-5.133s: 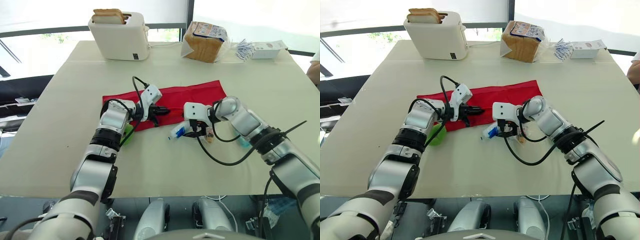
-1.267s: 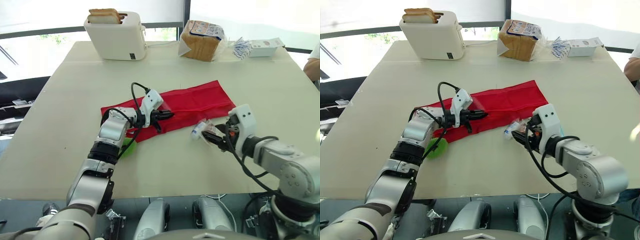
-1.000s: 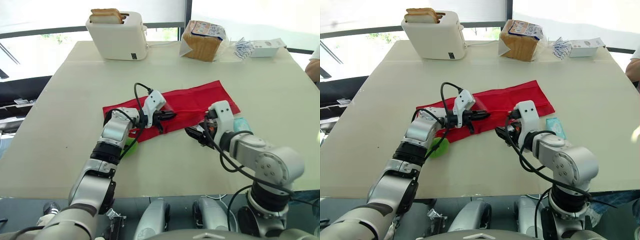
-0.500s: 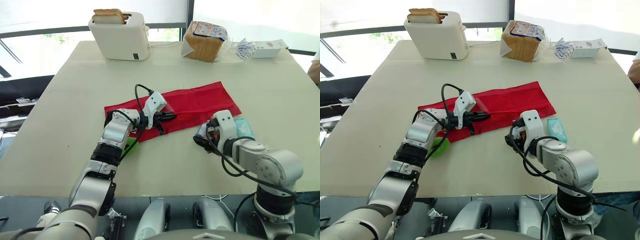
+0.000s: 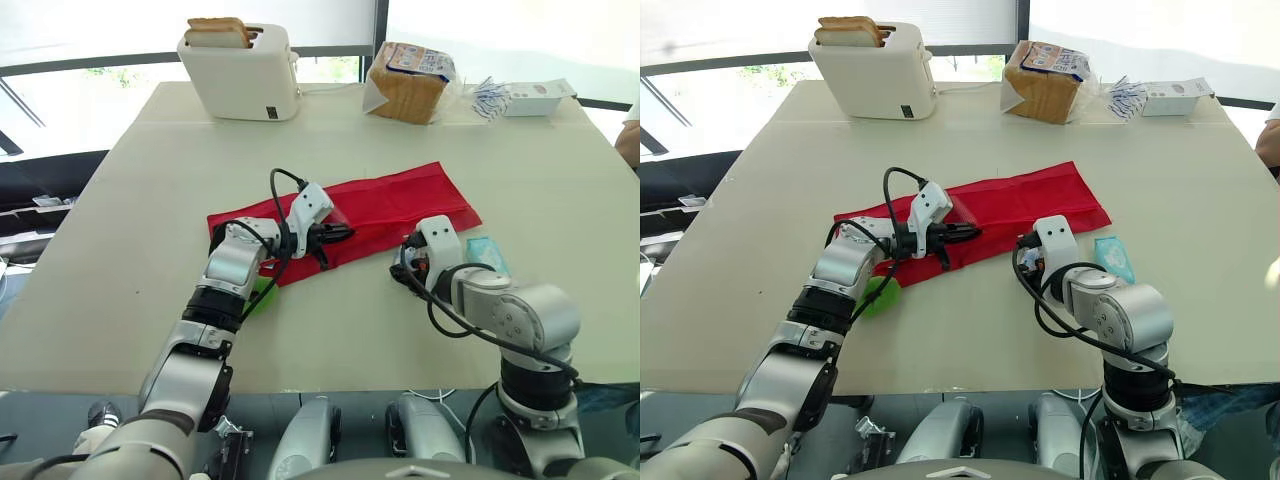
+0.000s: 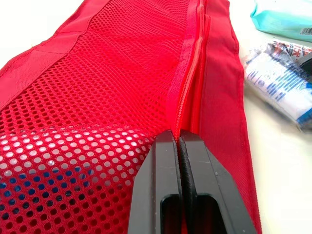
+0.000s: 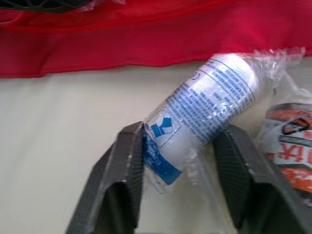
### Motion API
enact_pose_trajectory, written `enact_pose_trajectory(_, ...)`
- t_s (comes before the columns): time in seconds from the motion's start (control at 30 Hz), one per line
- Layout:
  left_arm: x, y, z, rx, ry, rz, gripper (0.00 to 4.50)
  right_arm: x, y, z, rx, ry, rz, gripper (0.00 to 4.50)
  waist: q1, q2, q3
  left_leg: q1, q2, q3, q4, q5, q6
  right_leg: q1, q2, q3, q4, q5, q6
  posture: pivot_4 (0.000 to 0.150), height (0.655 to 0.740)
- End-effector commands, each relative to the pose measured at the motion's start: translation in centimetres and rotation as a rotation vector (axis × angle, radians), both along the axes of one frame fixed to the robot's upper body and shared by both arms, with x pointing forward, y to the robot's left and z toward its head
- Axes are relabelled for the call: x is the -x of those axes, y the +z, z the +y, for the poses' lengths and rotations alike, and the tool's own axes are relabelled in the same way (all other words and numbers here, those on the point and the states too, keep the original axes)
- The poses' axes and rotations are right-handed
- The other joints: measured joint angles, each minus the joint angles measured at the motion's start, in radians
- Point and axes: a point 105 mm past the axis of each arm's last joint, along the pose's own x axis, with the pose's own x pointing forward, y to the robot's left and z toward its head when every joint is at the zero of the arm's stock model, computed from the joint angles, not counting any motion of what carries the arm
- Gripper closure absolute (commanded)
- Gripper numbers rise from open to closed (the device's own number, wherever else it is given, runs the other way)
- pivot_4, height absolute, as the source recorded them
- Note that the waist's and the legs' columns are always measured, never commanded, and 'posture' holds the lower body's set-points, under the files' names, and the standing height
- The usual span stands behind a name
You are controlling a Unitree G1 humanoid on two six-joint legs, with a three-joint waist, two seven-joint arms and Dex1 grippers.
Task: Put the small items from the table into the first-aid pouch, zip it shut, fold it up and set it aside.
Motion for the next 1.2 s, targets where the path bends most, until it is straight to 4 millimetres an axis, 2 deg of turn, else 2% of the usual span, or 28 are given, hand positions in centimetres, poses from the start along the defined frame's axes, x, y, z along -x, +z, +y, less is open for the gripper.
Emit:
enact_pose_trajectory(0.03, 0.2, 0.8, -0.4, 0.004, -0.023, -0.035, 4.50, 0.2, 2.1, -0.2, -0.001, 0.039, -0.097, 4.07, 0.001, 0.000, 0.000, 0.000, 0.000, 0.000, 0.000, 0.000, 0.000, 0.000, 0.000, 0.000, 0.000, 0.000, 0.000, 0.150, 0.7400)
enact_pose_trajectory(0.1, 0.2, 0.8, -0.4, 0.004, -0.023, -0.035, 4.50, 0.6, 3.1, 0.1, -0.029, 0.083, -0.133, 4.36, 0.001, 0.000, 0.000, 0.000, 0.000, 0.000, 0.000, 0.000, 0.000, 0.000, 0.000, 0.000, 0.000, 0.000, 0.000, 0.150, 0.7400)
enact_pose_trajectory(0.2, 0.2, 0.8, -0.5, 0.004, -0.028, -0.035, 4.50, 1.7, 4.3, 0.9, -0.103, 0.184, -0.153, 4.39, 0.000, 0.000, 0.000, 0.000, 0.000, 0.000, 0.000, 0.000, 0.000, 0.000, 0.000, 0.000, 0.000, 0.000, 0.000, 0.150, 0.7400)
enact_pose_trajectory(0.37, 0.1, 1.0, -0.4, -0.002, -0.033, -0.041, 4.50, 3.3, 4.4, 0.9, -0.115, 0.308, -0.122, 4.39, 0.001, 0.000, 0.000, 0.000, 0.000, 0.000, 0.000, 0.000, 0.000, 0.000, 0.000, 0.000, 0.000, 0.000, 0.000, 0.150, 0.7400)
enact_pose_trajectory(0.5, 0.1, 1.2, -0.3, -0.005, -0.043, -0.050, 4.50, 2.5, 4.0, 0.5, -0.105, 0.298, -0.057, 4.39, 0.001, 0.000, 0.000, 0.000, 0.000, 0.000, 0.000, 0.000, 0.000, 0.000, 0.000, 0.000, 0.000, 0.000, 0.000, 0.150, 0.7400)
enact_pose_trajectory(0.63, 0.3, 1.2, -0.5, -0.007, -0.065, -0.054, 4.50, -0.3, 2.8, 0.8, -0.134, 0.280, 0.033, 4.39, 0.000, 0.000, 0.000, 0.000, 0.000, 0.000, 0.000, 0.000, 0.000, 0.000, 0.000, 0.000, 0.000, 0.000, 0.000, 0.150, 0.7400)
enact_pose_trajectory(0.73, 0.3, 1.3, -0.6, -0.006, -0.069, -0.058, 4.50, -1.6, 1.9, 0.5, -0.107, 0.284, 0.065, 4.39, 0.002, 0.000, 0.000, 0.000, 0.000, 0.000, 0.000, 0.000, 0.000, 0.000, 0.000, -0.001, -0.001, 0.000, 0.000, 0.150, 0.7400)
enact_pose_trajectory(0.8, 0.4, 1.3, -0.6, -0.007, -0.068, -0.063, 4.50, -1.7, 1.9, 0.1, -0.086, 0.306, 0.067, 4.39, 0.003, 0.000, 0.000, -0.001, 0.000, 0.000, 0.000, 0.000, 0.000, 0.000, 0.000, 0.000, -0.001, 0.000, 0.000, 0.150, 0.7400)
enact_pose_trajectory(0.87, 0.4, 1.3, -0.6, -0.003, -0.064, -0.065, 4.50, -1.1, 1.8, -0.7, -0.055, 0.338, 0.071, 4.39, 0.003, 0.000, 0.000, -0.001, 0.000, -0.001, 0.000, 0.000, 0.000, 0.001, 0.000, -0.001, -0.001, 0.000, 0.000, 0.150, 0.7400)
enact_pose_trajectory(1.0, 0.6, 1.1, -0.5, -0.006, -0.060, -0.065, 4.50, 2.8, 1.3, -2.0, -0.033, 0.479, 0.110, 4.39, 0.012, 0.000, 0.000, -0.002, 0.000, -0.003, 0.001, -0.001, 0.002, 0.001, -0.001, -0.002, -0.003, 0.000, 0.000, 0.150, 0.7400)
enact_pose_trajectory(1.07, 0.7, 1.0, -0.4, -0.010, -0.060, -0.062, 4.50, 4.4, 0.7, -3.2, 0.009, 0.507, 0.132, 3.24, 0.005, 0.001, 0.000, -0.001, 0.000, -0.002, 0.002, -0.001, 0.002, 0.003, -0.001, -0.001, -0.002, 0.000, 0.001, 0.150, 0.7400)
enact_pose_trajectory(1.1, 0.6, 0.9, -0.4, -0.012, -0.059, -0.061, 4.50, 4.4, 0.6, -3.6, 0.023, 0.490, 0.130, 3.10, 0.006, 0.001, 0.000, 0.000, 0.001, -0.002, 0.002, -0.001, 0.002, 0.003, -0.001, -0.001, -0.002, 0.000, 0.001, 0.150, 0.7400)
enact_pose_trajectory(1.13, 0.6, 0.9, -0.4, -0.013, -0.059, -0.060, 4.50, 4.3, 0.5, -3.8, 0.031, 0.476, 0.126, 2.71, 0.007, 0.001, 0.000, 0.000, 0.001, -0.002, 0.002, -0.001, 0.002, 0.003, -0.001, -0.002, -0.003, 0.000, 0.001, 0.150, 0.7400)
enact_pose_trajectory(1.17, 0.6, 0.9, -0.4, -0.014, -0.060, -0.060, 4.50, 3.9, 0.4, -3.9, 0.036, 0.451, 0.114, 2.11, 0.007, 0.001, 0.000, 0.000, 0.001, -0.002, 0.002, -0.001, 0.002, 0.004, -0.001, -0.002, -0.003, 0.000, 0.001, 0.150, 0.7400)
enact_pose_trajectory(1.2, 0.5, 0.9, -0.5, -0.014, -0.062, -0.060, 4.50, 3.4, 0.3, -3.9, 0.042, 0.419, 0.100, 1.97, 0.007, 0.001, 0.000, 0.000, 0.001, -0.002, 0.002, -0.001, 0.002, 0.004, -0.001, -0.002, -0.004, 0.000, 0.001, 0.150, 0.7400)
